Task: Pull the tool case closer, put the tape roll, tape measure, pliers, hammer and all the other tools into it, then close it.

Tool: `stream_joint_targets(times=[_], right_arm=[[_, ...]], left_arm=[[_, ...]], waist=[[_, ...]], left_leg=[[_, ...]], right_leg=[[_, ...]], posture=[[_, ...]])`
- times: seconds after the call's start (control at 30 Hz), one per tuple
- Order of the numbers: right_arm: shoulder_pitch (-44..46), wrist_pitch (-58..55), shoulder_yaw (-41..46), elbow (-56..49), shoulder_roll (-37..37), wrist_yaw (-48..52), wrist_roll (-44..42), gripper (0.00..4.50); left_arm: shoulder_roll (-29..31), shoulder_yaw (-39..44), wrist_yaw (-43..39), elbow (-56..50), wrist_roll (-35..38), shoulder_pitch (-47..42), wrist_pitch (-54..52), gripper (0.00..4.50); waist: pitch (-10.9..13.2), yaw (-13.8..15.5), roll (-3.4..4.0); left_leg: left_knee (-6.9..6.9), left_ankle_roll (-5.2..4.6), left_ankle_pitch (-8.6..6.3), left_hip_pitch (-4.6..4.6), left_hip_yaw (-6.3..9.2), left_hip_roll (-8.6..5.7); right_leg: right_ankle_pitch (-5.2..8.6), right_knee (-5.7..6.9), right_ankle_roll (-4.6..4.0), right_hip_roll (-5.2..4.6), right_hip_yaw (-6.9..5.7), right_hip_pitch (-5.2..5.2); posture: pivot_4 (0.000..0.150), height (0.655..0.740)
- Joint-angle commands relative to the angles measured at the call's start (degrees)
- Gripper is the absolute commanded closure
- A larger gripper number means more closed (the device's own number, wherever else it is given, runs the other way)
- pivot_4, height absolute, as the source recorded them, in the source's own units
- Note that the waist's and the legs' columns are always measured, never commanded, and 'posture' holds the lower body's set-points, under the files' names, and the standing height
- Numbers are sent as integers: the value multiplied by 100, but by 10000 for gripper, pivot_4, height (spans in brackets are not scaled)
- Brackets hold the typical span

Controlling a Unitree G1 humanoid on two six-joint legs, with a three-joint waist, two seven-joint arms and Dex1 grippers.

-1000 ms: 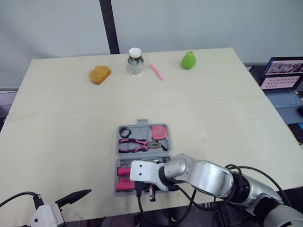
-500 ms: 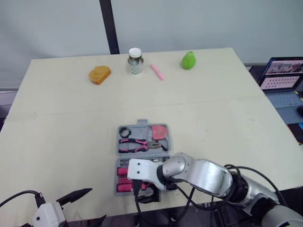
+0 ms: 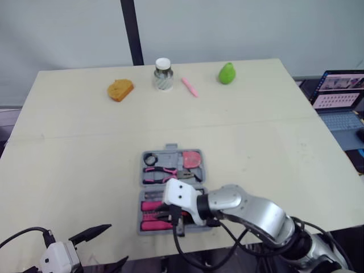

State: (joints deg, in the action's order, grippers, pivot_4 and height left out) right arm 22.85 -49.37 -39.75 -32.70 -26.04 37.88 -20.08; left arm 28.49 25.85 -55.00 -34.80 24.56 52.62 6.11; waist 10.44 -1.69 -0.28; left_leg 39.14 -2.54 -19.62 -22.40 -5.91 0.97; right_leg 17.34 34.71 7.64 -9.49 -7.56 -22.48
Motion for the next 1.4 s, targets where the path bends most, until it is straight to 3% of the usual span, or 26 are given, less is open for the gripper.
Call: stream_joint_targets(times=[0.03,0.67,1.4], right_arm=[[-157,632,-242,169,-48,237,280,44045],[-682,1378,-293,1039,-29,590,963,44045],[-1061,748,673,835,399,664,105,44045]], left_arm=[[27,-23,25,-23,-9,25,9,0],[59,-63,142,-113,-66,-35,-75,0],[186,-168,234,-62,-64,-192,-111,0]], waist=[[-4,-2,-7],[-11,11,-18],[-14,15,-22]], left_leg=[[0,0,0,2,-2,2],[0,1,0,6,-2,5],[0,2,-1,8,-2,6]], right_leg=[[0,3,0,0,-1,0],[1,-8,-2,-1,0,1],[2,-5,-4,-3,1,1]], posture=[[1500,7400],[1500,7400],[1500,7400]])
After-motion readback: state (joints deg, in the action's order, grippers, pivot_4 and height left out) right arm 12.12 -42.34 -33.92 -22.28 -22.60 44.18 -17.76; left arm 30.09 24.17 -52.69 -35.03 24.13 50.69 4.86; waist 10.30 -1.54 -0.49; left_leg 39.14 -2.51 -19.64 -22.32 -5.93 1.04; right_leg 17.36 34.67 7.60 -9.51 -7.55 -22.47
